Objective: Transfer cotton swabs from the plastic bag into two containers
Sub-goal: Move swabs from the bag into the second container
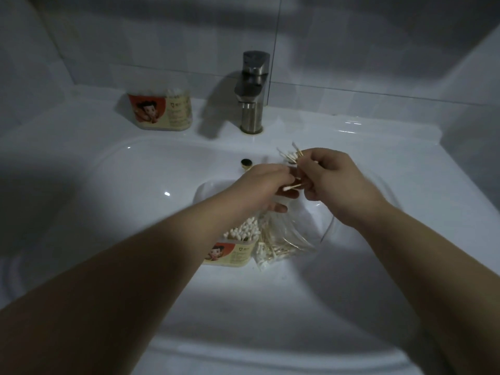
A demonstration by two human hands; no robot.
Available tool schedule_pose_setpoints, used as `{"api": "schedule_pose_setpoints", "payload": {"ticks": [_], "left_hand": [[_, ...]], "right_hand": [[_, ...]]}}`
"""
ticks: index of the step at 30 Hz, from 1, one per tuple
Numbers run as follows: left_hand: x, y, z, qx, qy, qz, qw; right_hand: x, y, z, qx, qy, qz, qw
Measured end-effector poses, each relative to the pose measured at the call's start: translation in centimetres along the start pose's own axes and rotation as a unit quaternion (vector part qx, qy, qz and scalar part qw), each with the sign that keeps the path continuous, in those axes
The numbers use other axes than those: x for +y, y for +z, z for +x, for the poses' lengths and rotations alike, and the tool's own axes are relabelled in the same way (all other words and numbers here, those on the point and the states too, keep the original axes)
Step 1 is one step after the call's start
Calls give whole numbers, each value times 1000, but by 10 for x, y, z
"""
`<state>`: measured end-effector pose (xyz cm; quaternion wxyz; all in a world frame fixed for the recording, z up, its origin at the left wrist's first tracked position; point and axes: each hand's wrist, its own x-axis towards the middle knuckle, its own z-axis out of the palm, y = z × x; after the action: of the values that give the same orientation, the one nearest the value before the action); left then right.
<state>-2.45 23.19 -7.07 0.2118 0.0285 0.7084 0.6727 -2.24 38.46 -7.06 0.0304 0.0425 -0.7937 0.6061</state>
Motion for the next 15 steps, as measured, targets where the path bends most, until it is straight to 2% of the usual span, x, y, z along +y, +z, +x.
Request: {"api": "schedule_pose_setpoints", "payload": {"ticks": [3, 8, 12, 15], "left_hand": [[-5, 0, -3, -54, 25, -3, 998], [-13, 1, 0, -128, 13, -40, 991], [-14, 0, -1, -146, 17, -62, 987], [-11, -3, -1, -143, 18, -49, 988]], "right_hand": [[-1, 6, -1, 43, 2, 0, 999], [5, 8, 4, 126, -21, -136, 982], [9, 6, 8, 138, -52, -173, 974], [11, 6, 10, 121, -61, -131, 982]]}}
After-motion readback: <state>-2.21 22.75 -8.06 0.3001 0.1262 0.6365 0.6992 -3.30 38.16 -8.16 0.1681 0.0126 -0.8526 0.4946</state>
